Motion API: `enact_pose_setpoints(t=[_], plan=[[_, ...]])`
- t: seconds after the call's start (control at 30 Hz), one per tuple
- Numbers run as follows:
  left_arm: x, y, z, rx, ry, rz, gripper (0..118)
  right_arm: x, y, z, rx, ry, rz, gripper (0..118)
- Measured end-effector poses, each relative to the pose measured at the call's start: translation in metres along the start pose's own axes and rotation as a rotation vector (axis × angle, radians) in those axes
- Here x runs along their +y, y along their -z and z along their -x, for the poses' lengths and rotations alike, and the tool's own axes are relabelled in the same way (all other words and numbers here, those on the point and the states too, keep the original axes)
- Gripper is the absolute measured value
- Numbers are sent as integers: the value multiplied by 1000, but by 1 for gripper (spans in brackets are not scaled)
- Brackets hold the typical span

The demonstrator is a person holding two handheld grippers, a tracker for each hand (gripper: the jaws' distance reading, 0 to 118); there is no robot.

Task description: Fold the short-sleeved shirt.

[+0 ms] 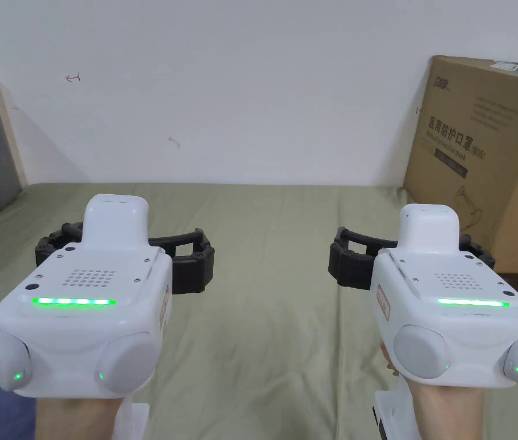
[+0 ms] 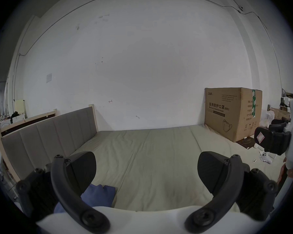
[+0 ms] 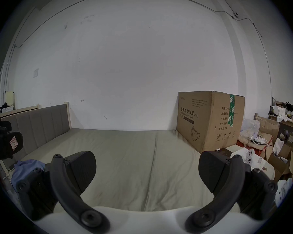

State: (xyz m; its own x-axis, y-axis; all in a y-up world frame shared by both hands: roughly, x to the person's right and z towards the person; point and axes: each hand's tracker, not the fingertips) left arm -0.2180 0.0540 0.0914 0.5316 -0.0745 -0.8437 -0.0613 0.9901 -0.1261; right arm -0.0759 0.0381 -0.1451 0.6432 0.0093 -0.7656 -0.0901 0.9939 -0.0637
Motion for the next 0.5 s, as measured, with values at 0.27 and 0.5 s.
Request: enact_pose_setpoints(t=[0.27, 0.5], plan=[[-2, 1, 1, -10, -6, 10, 118, -2, 1, -1, 3, 8, 10, 118], [-3, -1, 1, 10, -9, -12, 13, -1, -4, 1, -3, -16, -16, 23]])
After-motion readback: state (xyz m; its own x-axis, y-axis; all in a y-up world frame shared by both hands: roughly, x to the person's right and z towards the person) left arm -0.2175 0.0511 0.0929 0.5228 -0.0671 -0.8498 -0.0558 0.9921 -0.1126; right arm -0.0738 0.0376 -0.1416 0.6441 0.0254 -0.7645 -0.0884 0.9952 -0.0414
